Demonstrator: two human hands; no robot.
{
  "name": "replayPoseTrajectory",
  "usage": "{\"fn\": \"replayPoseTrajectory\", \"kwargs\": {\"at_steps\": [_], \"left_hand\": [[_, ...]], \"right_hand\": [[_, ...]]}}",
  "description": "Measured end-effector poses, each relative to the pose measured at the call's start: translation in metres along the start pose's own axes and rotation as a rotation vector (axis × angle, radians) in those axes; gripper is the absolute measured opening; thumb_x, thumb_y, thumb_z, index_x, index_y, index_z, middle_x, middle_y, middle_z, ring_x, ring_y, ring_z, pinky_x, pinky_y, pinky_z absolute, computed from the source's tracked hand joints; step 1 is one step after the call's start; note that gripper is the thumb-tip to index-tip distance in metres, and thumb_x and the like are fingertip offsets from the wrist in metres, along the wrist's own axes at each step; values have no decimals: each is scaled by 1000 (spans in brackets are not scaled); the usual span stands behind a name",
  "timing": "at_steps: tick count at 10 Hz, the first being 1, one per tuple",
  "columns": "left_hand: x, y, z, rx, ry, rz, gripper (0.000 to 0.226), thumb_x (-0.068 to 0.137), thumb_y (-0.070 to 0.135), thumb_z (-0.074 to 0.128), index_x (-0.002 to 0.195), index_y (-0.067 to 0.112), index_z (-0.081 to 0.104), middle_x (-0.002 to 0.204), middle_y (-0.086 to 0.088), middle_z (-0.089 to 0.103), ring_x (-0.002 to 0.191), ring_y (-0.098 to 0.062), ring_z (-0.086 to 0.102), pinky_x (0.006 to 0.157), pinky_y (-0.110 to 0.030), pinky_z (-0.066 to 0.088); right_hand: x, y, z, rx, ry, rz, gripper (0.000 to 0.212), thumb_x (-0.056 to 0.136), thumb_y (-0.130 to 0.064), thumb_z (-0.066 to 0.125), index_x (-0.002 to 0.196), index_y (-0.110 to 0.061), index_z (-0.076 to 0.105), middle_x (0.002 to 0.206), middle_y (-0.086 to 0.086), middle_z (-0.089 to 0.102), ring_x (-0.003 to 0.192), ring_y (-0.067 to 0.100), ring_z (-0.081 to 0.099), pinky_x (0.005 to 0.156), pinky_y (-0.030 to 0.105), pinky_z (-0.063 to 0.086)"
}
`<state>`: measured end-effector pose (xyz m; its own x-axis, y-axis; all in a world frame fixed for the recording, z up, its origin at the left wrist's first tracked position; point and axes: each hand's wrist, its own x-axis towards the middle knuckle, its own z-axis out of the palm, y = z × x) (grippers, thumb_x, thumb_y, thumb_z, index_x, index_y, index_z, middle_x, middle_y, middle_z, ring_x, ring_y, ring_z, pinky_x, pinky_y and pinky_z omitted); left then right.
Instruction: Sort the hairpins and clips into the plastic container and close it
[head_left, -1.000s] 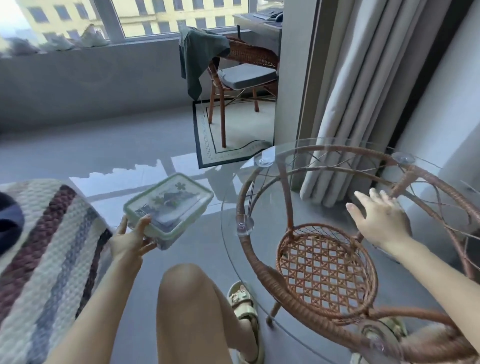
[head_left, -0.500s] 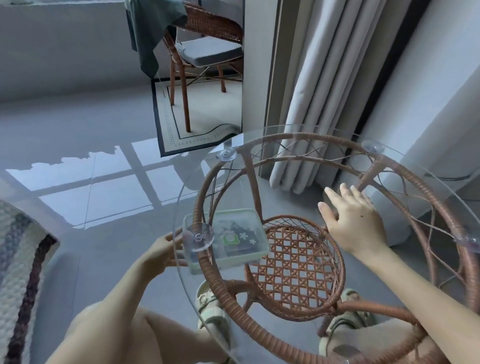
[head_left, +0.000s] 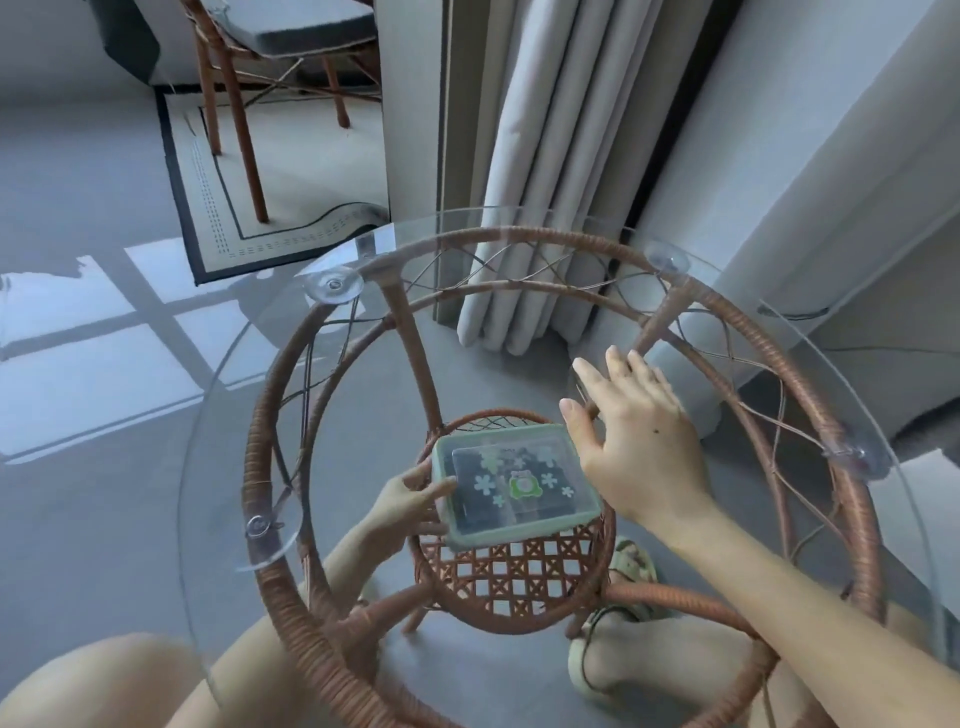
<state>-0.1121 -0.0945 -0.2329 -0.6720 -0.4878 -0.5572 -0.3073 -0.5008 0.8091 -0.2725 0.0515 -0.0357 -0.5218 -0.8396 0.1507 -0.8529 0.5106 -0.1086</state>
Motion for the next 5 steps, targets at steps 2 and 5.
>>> {"fn": "replayPoseTrajectory", "kwargs": {"at_steps": [2,5], "left_hand": [[27,-12,22,-41,38,9,48,81,22,67,126,32,52,118,-7,62,104,-28,63,81,-47,57],[5,18,-6,-20,-13,34,29,92,34,49,115,21,60,112,-5,59,100,-23,53,85,-31,43]], "right_hand": [[0,0,0,3,-16,3,63,89,-51,20,137,-18,44,145,17,41,138,33,33,114,43,21],[2,0,0,22,-20,22,57,91,-46,30,136,-16,46,144,19,43,136,35,34,114,46,23]]}}
